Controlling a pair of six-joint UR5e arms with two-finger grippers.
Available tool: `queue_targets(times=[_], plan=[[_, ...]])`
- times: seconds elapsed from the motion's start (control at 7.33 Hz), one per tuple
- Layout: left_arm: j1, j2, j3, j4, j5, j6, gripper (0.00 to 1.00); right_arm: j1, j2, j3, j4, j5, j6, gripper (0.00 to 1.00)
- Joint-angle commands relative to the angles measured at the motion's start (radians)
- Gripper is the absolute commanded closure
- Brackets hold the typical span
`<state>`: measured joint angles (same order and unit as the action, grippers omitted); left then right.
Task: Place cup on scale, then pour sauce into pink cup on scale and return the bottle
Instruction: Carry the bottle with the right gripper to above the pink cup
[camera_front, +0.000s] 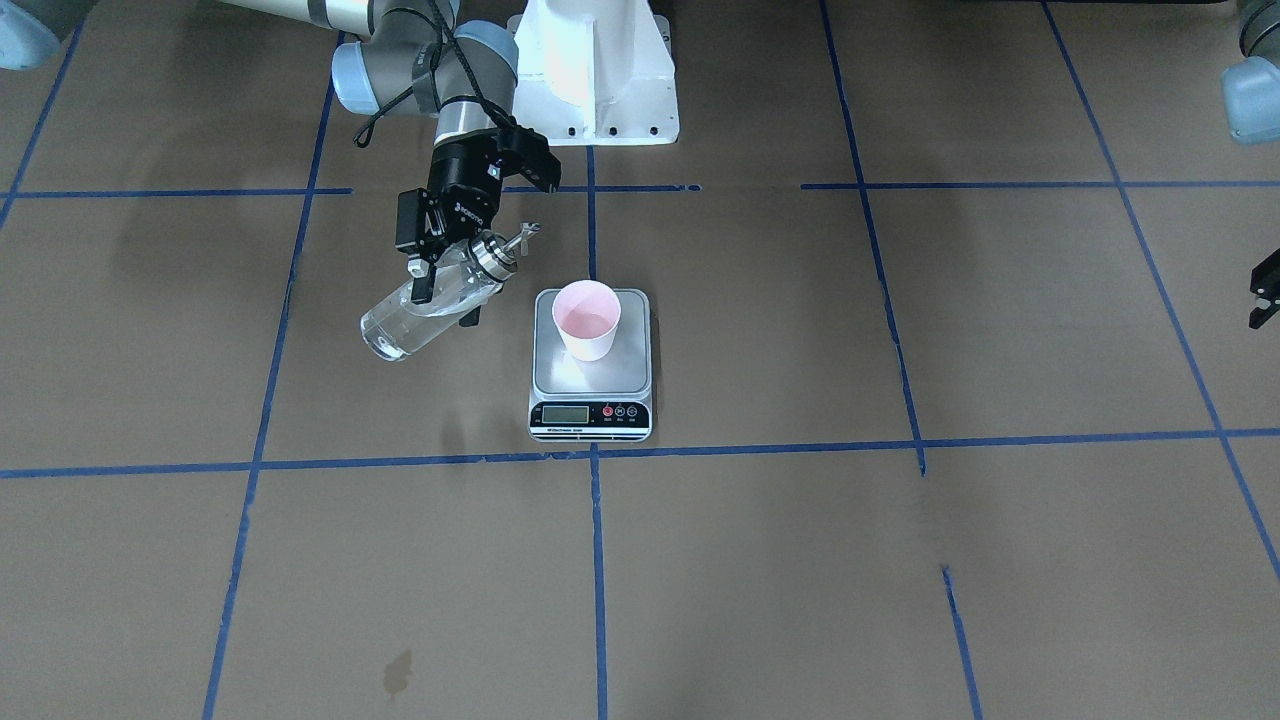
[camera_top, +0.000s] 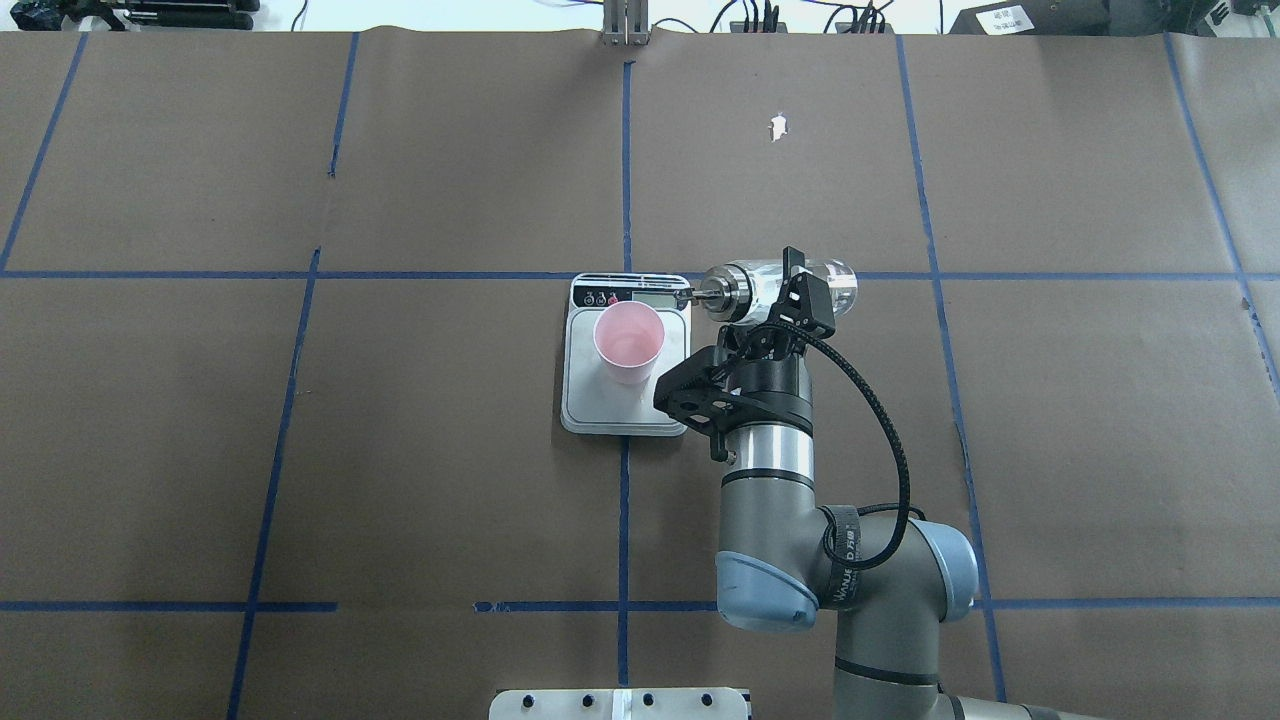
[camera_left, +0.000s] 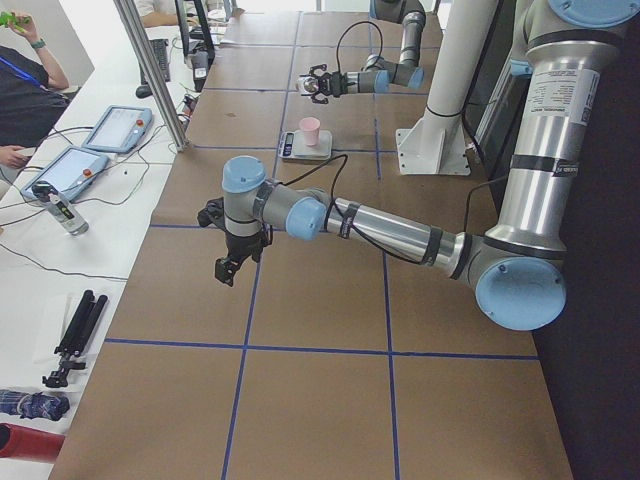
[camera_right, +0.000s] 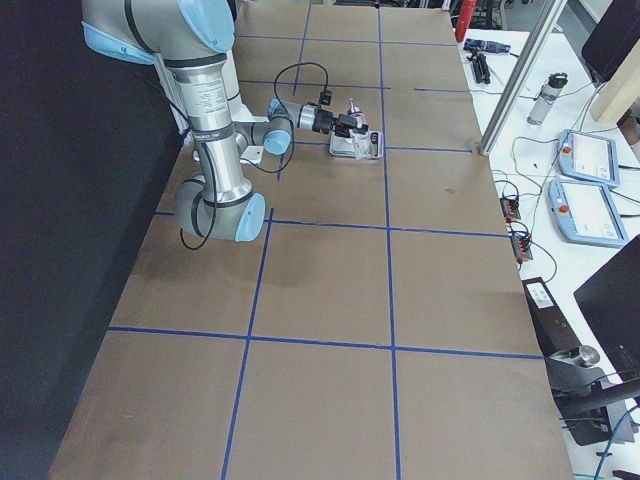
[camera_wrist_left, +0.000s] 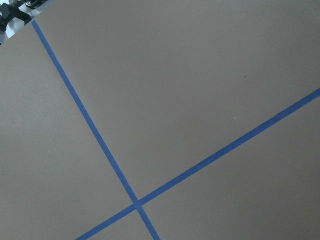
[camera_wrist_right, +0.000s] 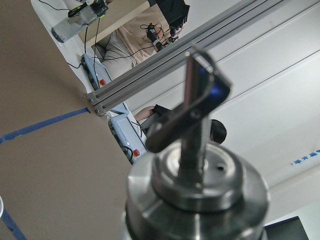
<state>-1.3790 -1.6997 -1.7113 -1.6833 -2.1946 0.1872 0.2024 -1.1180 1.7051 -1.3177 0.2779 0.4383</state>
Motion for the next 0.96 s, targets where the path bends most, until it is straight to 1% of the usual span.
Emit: queue_targets(times=[0.0,0.14,0.27,0.41,0.68,0.82], plan=[[-0.002,0.0,-0.002,0.002,-0.007,-0.002,0.0,0.002,0.004,-0.022,-0.006,0.0,-0.001,1.0],[-0.002,-0.002,-0.002,0.002,-0.007,-0.002,0.0,0.005,0.007,-0.022,-0.033,0.0,-0.004,1.0],[-0.002,-0.003,-0.004,0.002,-0.007,-0.002,0.0,0.011,0.035,-0.022,-0.093,0.0,-0.006,1.0],[-0.003,-0.005,-0.008,0.004,-0.007,-0.002,0.0,0.011,0.037,-0.024,-0.109,0.0,-0.007,1.0],[-0.008,-0.008,-0.013,0.005,-0.007,-0.002,0.0,0.018,0.035,-0.056,-0.109,-0.011,-0.036,1.0],[-0.009,-0.009,-0.013,0.005,-0.007,-0.002,0.0,0.023,0.038,-0.064,-0.109,-0.028,-0.09,1.0]])
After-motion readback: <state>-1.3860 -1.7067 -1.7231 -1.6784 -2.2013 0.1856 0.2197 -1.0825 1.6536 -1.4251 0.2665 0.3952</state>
